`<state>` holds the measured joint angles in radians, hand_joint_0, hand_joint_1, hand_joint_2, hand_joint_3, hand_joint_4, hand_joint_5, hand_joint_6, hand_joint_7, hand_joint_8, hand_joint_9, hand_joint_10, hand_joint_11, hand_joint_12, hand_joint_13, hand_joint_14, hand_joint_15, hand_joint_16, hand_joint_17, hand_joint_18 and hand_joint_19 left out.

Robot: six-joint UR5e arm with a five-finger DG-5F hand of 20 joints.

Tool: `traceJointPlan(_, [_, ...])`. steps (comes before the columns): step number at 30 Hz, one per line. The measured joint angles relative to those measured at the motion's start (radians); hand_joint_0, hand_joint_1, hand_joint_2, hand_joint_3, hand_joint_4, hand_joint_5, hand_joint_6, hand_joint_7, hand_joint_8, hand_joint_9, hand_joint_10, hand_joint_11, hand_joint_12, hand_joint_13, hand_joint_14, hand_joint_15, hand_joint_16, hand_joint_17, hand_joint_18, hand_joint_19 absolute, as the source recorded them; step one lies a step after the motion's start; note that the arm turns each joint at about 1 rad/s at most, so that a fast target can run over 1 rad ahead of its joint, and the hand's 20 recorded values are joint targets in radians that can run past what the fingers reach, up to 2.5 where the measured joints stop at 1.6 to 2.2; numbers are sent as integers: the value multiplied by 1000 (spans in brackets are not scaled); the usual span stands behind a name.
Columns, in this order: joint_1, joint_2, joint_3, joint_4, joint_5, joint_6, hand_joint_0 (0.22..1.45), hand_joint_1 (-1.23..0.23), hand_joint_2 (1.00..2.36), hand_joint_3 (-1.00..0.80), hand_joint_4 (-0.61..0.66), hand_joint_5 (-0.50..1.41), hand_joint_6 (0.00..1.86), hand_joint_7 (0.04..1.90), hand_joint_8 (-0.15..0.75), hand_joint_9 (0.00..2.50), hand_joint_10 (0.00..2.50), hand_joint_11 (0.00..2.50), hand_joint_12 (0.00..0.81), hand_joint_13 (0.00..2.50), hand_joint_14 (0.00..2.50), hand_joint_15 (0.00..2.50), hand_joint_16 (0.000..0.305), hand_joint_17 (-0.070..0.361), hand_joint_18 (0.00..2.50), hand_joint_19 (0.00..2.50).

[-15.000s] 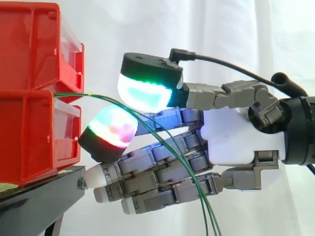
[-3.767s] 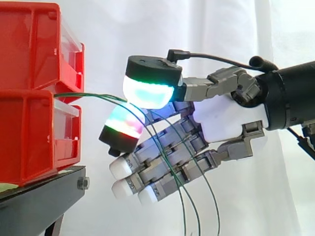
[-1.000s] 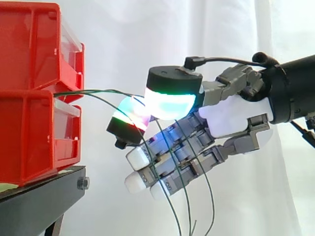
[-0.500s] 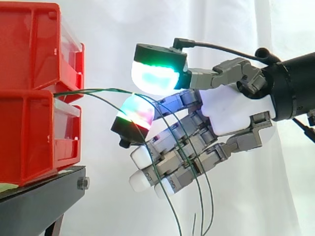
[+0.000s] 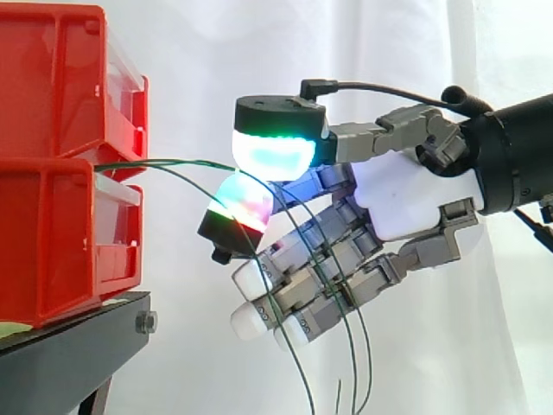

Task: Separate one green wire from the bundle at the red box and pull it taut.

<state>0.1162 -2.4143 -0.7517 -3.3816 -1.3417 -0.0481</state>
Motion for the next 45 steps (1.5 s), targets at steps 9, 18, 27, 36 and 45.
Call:
traceJointPlan(9, [-7, 27, -5, -84, 3, -33, 567, -720, 1026, -54, -118, -148, 921, 1096, 205, 855, 16, 455, 306, 602, 11, 277, 46, 103, 495, 285])
traceJointPlan(18, [0, 85, -32, -124, 61, -140, 566, -721, 1026, -41, -109, -143, 921, 1109, 205, 864, 16, 454, 303, 599, 11, 281, 46, 102, 486, 283])
traceJointPlan(27, [12, 96, -67, -125, 136, -151, 568, -723, 1023, -28, -98, -137, 924, 1108, 218, 876, 16, 459, 315, 609, 11, 276, 48, 107, 500, 284])
traceJointPlan(36, [31, 97, -135, -123, 185, -105, 567, -721, 1021, -22, -83, -134, 925, 1101, 232, 889, 16, 441, 323, 615, 11, 280, 49, 111, 510, 270])
traceJointPlan(45, [45, 150, -238, -61, 198, -84, 568, -722, 1021, -22, -78, -132, 925, 1099, 237, 898, 16, 451, 327, 621, 11, 272, 50, 112, 514, 268])
